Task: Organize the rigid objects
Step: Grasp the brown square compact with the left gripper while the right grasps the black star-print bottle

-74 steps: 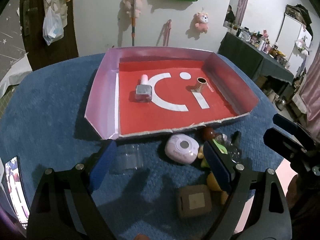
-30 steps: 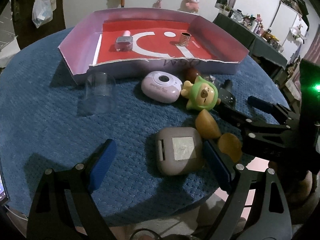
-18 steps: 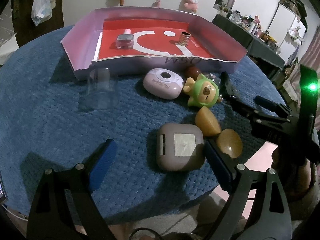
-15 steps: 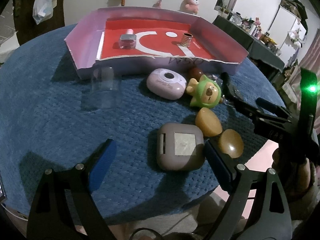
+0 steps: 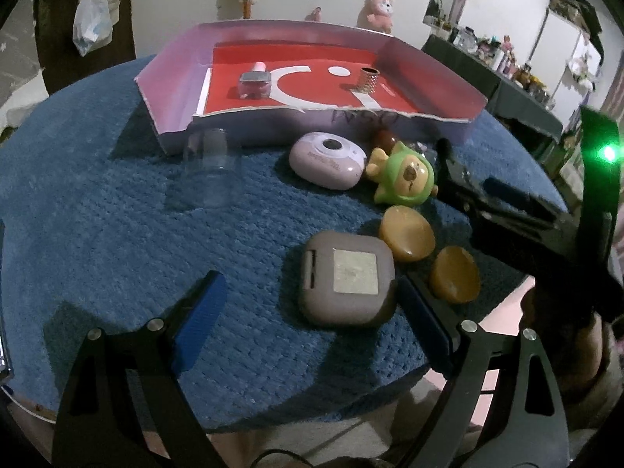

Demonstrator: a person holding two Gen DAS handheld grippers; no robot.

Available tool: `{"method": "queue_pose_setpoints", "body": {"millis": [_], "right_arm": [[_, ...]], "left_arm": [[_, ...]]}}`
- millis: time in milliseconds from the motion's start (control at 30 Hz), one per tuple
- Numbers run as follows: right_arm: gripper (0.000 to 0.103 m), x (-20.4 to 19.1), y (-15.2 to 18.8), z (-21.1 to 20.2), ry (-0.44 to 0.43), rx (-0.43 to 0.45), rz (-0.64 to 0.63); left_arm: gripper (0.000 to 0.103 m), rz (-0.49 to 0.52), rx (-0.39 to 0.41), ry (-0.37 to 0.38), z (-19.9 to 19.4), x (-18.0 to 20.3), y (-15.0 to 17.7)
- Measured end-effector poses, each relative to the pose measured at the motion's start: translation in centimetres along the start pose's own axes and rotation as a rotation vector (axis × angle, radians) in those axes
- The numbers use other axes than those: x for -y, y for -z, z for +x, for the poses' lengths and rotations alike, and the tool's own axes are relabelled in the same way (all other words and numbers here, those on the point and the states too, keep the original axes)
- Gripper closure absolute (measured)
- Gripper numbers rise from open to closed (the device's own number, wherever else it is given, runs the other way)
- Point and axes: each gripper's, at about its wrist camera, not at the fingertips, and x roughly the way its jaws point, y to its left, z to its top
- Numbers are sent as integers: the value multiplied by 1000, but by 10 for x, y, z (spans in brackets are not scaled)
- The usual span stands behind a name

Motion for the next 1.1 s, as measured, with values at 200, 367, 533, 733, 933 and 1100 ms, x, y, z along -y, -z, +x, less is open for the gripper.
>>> {"method": "queue_pose_setpoints", "body": {"millis": [200,367,533,733,933,1100], "right_arm": [[29,7,4,-4,44,29,2],[37,4,12,-9,62,83,18],[37,-3,10,2,74,127,9],[61,-1,9,2,56,141,0],[62,7,9,-4,-1,120,33],[62,14,10,-12,-74,93,83]], "left_arm": [[14,40,13,-56,4,5,0],[14,16,41,-73,6,-1,-1],[14,54,69,-123,8,8,3],[39,52,94,-109,5,10,5],[53,61,94,-90,3,12,3],[53,29,106,-48,-2,5,0]]}}
